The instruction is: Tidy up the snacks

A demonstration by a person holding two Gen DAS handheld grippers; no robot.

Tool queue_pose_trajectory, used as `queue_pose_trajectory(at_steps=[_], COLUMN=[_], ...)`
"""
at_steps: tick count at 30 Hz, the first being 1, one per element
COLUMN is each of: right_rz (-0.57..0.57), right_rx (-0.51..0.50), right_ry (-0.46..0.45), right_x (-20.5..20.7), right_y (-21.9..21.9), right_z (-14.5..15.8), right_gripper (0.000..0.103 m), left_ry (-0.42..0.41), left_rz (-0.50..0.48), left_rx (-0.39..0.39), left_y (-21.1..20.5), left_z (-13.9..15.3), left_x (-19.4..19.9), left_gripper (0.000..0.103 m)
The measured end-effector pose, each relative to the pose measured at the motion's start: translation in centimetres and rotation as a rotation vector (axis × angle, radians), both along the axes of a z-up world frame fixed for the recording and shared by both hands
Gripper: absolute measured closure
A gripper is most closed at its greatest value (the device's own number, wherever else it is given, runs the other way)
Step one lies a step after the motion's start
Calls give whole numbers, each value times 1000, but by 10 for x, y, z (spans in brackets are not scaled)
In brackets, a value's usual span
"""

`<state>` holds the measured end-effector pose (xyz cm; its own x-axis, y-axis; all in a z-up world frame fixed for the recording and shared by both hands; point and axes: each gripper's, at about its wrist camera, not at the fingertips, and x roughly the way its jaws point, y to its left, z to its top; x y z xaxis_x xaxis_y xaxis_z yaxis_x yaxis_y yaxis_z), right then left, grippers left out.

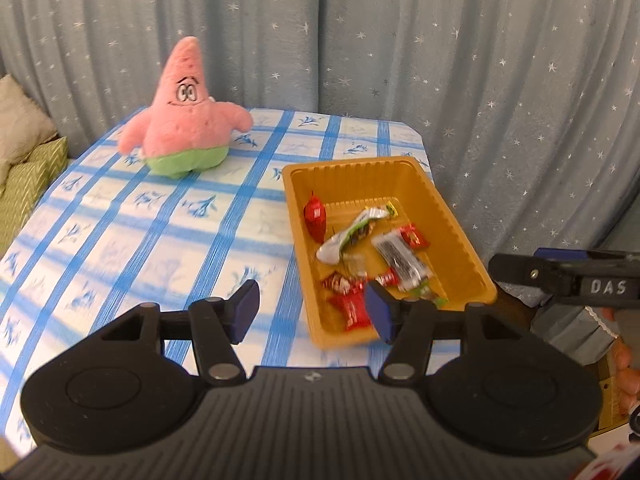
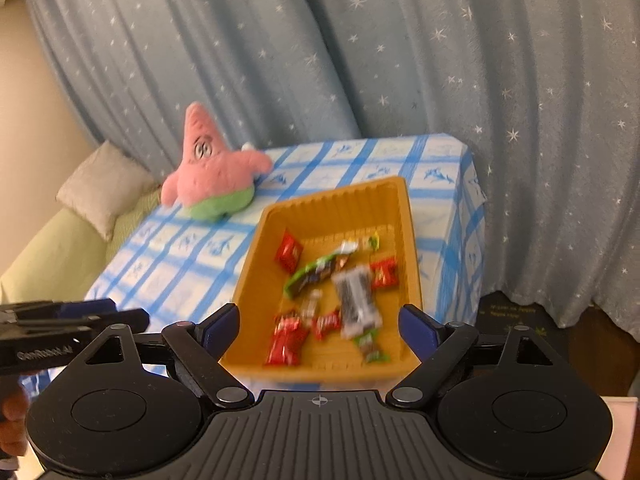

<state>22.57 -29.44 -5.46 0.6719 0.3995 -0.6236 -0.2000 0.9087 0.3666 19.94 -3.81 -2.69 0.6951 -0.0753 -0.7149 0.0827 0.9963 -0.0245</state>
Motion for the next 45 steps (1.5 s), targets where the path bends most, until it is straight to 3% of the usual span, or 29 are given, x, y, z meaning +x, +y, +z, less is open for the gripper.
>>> queue_pose_trajectory(at_steps=[9,20,30,45], right_rz=[83,198,231,237], right_rx=[-75,-120,-124,-125], right_ry=[41,98,123,160], right_x=[-57,-105,-119,-122], right_y=[19,48,64,77], right_z=[16,18,16,9], right_gripper=[17,17,17,17], left_ry=[19,57,88,87], left_rz=[65,155,155,130], left_rx=[-12,-16,-32,-34], left_y=[8,26,24,21], left_z=[14,13,11,12], left_x=[-69,-126,-152,-158], left_gripper=[47,47,47,47])
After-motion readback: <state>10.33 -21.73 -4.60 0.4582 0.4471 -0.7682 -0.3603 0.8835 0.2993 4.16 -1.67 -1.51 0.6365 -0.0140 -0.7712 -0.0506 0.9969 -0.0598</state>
